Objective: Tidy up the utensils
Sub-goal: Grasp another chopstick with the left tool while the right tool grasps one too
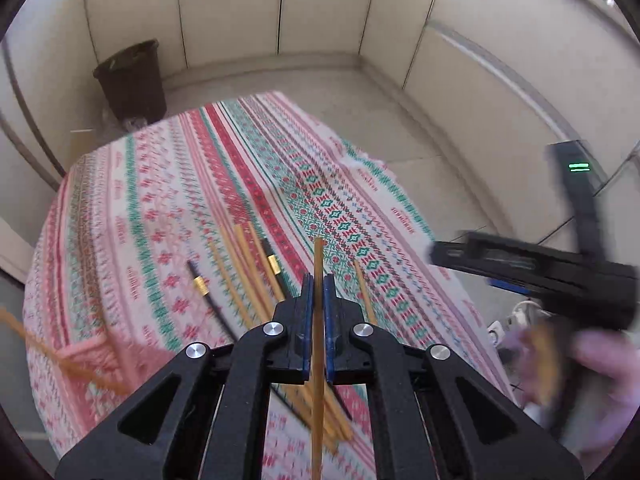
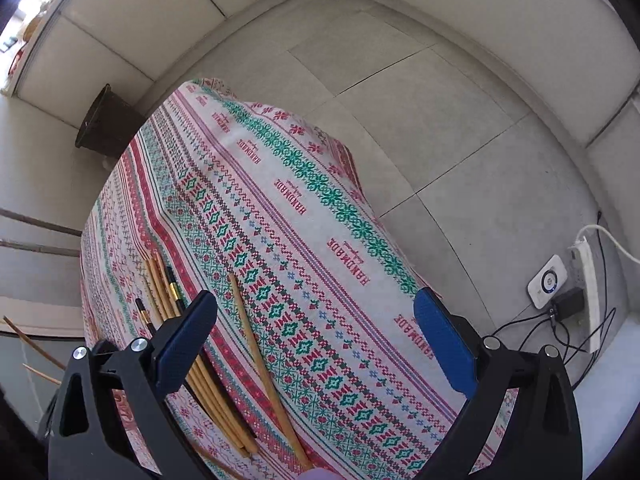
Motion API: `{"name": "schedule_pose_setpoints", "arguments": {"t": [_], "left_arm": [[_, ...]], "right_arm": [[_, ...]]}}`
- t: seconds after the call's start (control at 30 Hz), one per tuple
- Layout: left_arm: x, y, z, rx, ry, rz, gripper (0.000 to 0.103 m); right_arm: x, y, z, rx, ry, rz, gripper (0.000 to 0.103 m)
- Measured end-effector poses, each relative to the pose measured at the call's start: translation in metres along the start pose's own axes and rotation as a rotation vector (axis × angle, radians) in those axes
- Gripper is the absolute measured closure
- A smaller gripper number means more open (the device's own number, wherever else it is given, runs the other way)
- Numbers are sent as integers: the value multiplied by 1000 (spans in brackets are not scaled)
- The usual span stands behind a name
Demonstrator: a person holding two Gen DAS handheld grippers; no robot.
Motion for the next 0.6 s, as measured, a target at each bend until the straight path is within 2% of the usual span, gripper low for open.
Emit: {"name": "schedule_pose_setpoints", "arguments": {"t": [0.07, 0.13, 0.2, 0.27, 0.3, 0.37, 0.4, 0.43, 0.47, 0.5, 0.6], "left_arm": [[10, 13, 29, -51, 11, 6, 99], [15, 24, 54, -94, 16, 7, 99], [19, 31, 71, -133, 14, 9, 99], [24, 34, 85, -155, 14, 2, 99], [26, 36, 91, -168, 13, 4, 99], [30, 39, 100, -189, 18, 9, 99], [31, 41, 104, -197, 16, 11, 99], [33, 43, 107, -205, 14, 13, 99], [34, 44, 109, -210, 14, 17, 99], [37, 44, 110, -212, 17, 23, 99], [43, 47, 116, -221, 23, 43, 99]], "right_arm": [[13, 3, -13, 9, 19, 39, 9], [28, 9, -29, 29, 53, 86, 17], [41, 16, -45, 42, 97, 139, 32], [49, 21, -54, 18, 156, 184, 38], [56, 23, -56, -14, 189, 219, 48], [64, 26, -59, -42, 226, 263, 59], [68, 28, -60, -62, 242, 293, 71], [72, 30, -60, -74, 250, 314, 77], [75, 33, -61, -76, 242, 328, 93], [78, 36, -61, -74, 231, 336, 97], [82, 41, -58, -86, 191, 359, 97]]}}
Point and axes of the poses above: each gripper's, at about its wrist camera, not at the fingertips, and z roughly against the way its jaws point, x to its left, y to its underside, the point moved 7 cm from there along -z, roughly the way its jaws point, and after that the axes turned 11 degrees about x, right-handed, at the moved point
